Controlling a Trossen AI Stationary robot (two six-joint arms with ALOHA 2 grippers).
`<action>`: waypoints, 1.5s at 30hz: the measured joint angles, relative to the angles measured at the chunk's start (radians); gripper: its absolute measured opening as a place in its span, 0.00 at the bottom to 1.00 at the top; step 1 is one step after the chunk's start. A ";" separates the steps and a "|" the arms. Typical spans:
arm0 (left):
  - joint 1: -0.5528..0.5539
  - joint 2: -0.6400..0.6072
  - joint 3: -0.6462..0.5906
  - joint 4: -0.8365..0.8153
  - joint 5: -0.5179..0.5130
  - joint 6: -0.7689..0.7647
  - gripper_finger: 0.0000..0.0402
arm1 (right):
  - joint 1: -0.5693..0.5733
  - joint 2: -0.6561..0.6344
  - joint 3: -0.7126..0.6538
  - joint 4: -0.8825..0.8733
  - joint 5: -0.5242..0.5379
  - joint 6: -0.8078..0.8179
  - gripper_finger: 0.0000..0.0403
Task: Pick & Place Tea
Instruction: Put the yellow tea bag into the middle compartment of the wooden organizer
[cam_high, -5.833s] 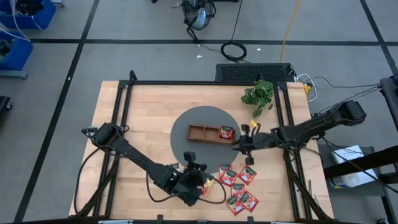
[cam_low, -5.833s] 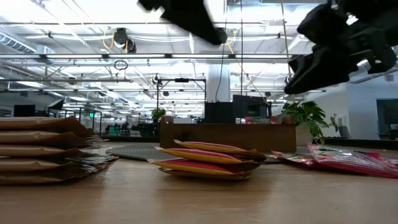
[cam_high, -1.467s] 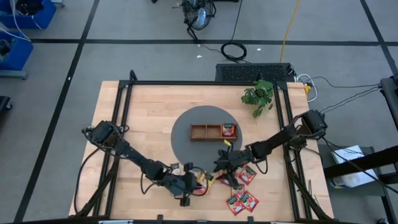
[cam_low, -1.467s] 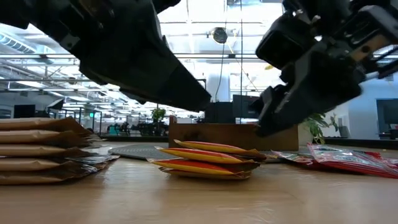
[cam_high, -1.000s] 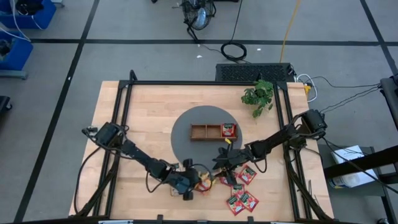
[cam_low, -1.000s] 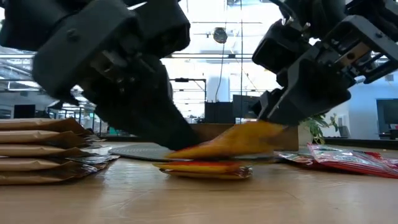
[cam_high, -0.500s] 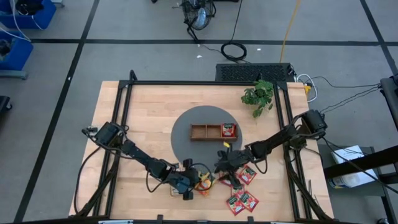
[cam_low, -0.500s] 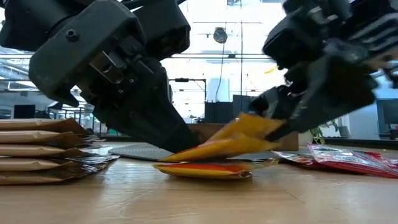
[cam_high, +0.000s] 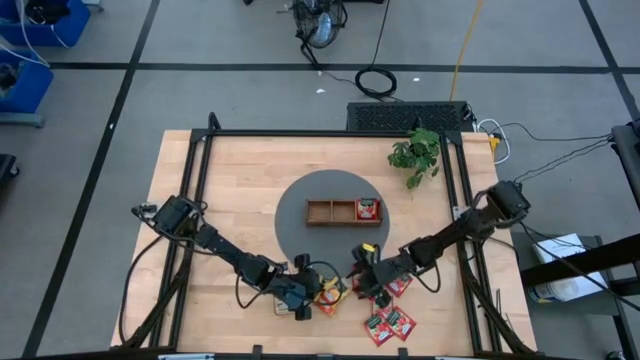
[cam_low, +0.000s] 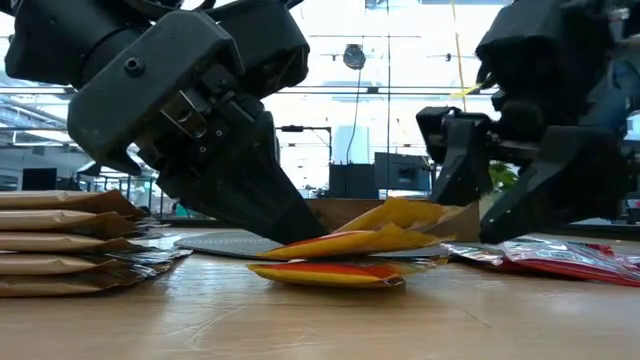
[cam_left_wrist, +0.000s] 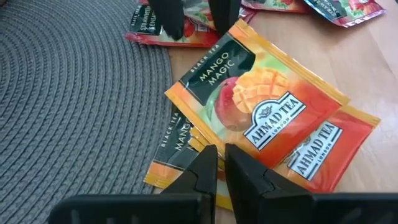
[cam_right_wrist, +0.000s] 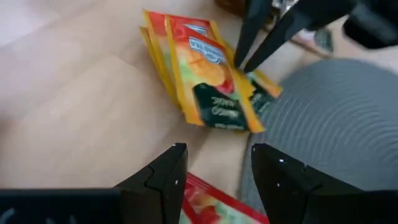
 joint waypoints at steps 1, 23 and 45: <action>0.000 0.000 0.000 0.000 0.000 0.000 0.09 | 0.011 0.000 0.000 0.008 0.015 -0.017 0.41; 0.003 0.003 0.000 -0.003 -0.007 -0.001 0.09 | 0.053 0.123 0.001 0.221 0.115 -0.215 0.41; 0.022 0.034 0.001 0.016 0.001 -0.014 0.09 | 0.096 0.137 0.002 0.280 0.189 -0.328 0.20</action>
